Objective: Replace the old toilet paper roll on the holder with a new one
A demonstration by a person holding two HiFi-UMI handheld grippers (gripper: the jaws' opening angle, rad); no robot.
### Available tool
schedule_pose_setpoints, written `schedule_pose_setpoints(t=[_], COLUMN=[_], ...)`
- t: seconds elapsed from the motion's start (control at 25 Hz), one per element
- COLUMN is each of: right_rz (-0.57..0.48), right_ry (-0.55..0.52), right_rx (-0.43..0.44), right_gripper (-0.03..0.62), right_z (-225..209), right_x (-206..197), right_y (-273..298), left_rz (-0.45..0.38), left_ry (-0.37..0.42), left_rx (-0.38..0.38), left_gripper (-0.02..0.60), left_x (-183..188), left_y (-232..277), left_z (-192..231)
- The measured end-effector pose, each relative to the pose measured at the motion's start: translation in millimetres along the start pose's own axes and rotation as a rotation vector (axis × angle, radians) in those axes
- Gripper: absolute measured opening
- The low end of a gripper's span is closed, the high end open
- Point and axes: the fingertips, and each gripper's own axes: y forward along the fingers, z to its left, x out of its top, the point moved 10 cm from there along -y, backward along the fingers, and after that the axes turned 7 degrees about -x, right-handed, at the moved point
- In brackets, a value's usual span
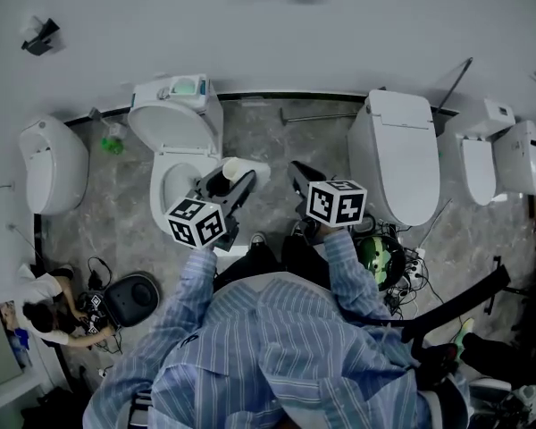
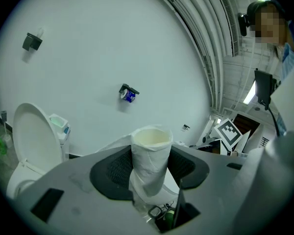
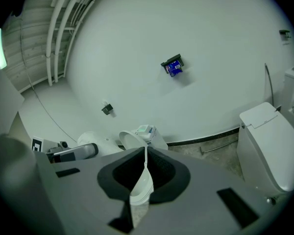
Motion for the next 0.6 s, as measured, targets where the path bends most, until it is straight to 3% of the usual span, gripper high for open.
schedule_pose_setpoints(t=[0.6], right_rz=[0.009], right_ry=[0.01], right_rx=[-0.035], right_gripper=[0.025], right_z=[-2.4], right_x=[-2.7], right_y=[0.5], left_rz=[0.007], left_ry=[-0.027], left_rx=[-0.03], left_gripper=[0.203], left_x=[-2.6], left_y=[6.1], left_z=[8.8])
